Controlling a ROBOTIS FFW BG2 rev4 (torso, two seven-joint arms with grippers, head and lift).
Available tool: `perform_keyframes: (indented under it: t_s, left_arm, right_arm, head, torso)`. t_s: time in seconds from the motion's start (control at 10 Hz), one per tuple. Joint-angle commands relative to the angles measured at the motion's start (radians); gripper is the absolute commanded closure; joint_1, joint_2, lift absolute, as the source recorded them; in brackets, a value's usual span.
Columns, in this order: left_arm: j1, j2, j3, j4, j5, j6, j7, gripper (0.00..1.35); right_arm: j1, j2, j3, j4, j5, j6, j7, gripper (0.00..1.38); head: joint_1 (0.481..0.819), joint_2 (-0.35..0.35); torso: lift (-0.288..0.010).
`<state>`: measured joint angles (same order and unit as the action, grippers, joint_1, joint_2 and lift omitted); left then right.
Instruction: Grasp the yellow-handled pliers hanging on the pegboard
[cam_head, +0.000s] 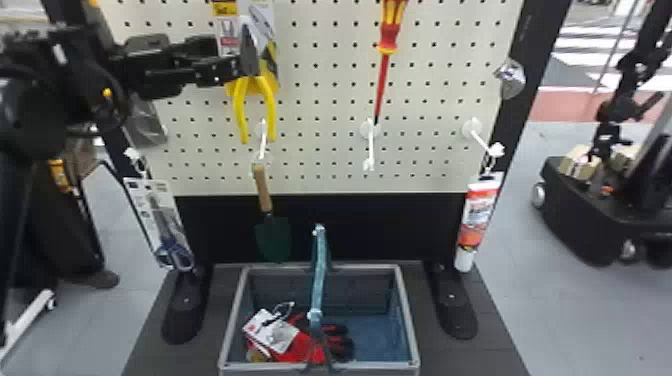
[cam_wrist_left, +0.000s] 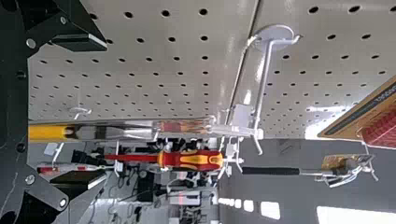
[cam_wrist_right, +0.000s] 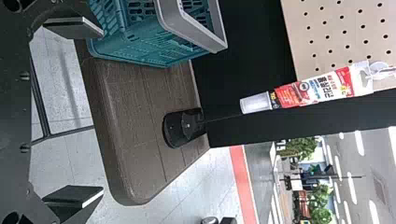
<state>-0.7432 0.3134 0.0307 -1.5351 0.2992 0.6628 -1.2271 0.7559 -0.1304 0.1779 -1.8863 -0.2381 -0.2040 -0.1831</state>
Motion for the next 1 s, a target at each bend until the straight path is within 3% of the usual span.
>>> perform_keyframes:
  t_s: [0.0, 0.2, 0.5, 0.9]
  left_arm:
    - [-0.064, 0.018, -0.049, 0.069, -0.031, 0.017, -0.041, 0.31]
    - [-0.066, 0.021, -0.066, 0.091, -0.034, 0.027, -0.063, 0.44]
    - [-0.083, 0.019, -0.08, 0.135, -0.005, -0.029, -0.066, 1.1]
    - [-0.081, 0.023, -0.086, 0.142, 0.003, -0.034, -0.072, 1.22]
  right_arm:
    - [-0.006, 0.0, 0.0, 0.005, -0.001, 0.0, 0.005, 0.12]
    - [-0.01, 0.0, 0.0, 0.007, 0.0, 0.0, 0.007, 0.12]
    - [-0.01, 0.003, 0.0, 0.012, -0.001, 0.0, 0.007, 0.12]
    - [-0.01, 0.008, 0.0, 0.015, 0.0, 0.0, 0.007, 0.12]
  head:
    - [0.549, 0.0]
    - [0.549, 0.0]
    - [0.549, 0.0]
    - [0.549, 0.0]
  torso:
    - [-0.1]
    - [-0.1]
    - [-0.1]
    - [-0.1]
